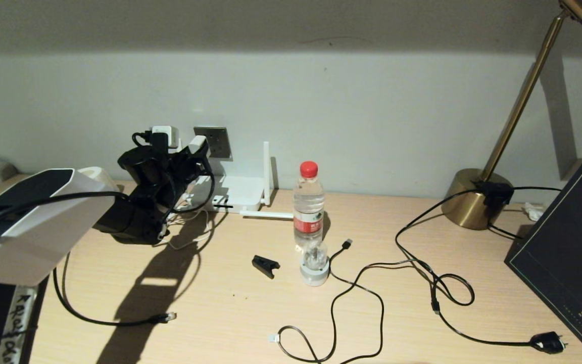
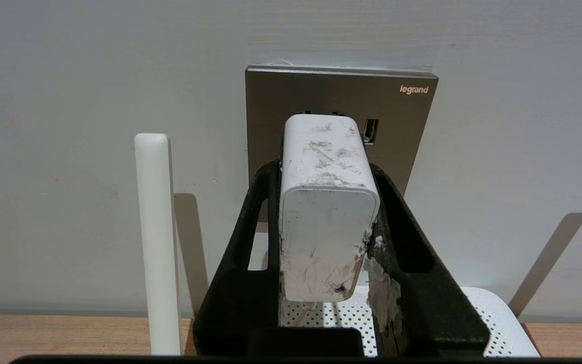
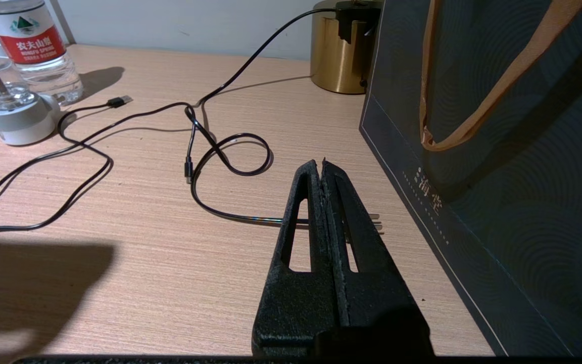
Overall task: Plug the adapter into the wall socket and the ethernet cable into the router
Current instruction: Plug plug into socket
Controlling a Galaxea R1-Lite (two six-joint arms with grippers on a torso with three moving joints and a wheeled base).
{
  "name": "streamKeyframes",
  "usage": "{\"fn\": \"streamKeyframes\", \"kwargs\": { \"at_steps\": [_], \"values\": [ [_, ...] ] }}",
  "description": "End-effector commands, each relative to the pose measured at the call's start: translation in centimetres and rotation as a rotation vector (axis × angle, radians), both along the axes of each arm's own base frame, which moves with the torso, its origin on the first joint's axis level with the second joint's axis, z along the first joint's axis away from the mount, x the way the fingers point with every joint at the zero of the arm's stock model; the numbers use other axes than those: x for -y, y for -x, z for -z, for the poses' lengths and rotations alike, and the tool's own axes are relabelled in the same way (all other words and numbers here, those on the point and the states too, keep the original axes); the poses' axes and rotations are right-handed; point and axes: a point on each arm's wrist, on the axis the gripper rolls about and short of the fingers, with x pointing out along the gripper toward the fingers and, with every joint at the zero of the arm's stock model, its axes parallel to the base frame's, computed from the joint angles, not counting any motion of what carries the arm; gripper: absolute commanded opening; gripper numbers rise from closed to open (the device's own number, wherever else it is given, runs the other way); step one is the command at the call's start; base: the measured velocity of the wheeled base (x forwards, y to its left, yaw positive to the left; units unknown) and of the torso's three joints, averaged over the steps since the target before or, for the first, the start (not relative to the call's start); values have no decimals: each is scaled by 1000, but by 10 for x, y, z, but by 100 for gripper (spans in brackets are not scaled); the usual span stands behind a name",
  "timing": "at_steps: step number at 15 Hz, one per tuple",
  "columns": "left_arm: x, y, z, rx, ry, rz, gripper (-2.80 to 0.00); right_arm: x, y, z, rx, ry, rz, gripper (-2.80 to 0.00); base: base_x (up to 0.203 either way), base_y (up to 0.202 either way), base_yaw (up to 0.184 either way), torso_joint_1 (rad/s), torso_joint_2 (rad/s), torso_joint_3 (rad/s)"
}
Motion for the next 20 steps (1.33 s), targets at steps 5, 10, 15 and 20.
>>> {"fn": "streamKeyframes", "kwargs": {
  "at_steps": [5, 10, 15, 20],
  "values": [
    [0, -1, -1, 13, 2, 1, -280, 0, -3, 10, -35, 0, 0, -280, 0, 0, 0, 0, 0, 0],
    [0, -2, -3, 13, 1, 1, -280, 0, -3, 10, -35, 0, 0, -280, 0, 0, 0, 0, 0, 0],
    [0, -2, -3, 12, 2, 1, -280, 0, -3, 10, -35, 0, 0, -280, 0, 0, 0, 0, 0, 0],
    [0, -6, -7, 25, 4, -1, -280, 0, -3, 10, -35, 0, 0, -280, 0, 0, 0, 0, 0, 0]
  ]
}}
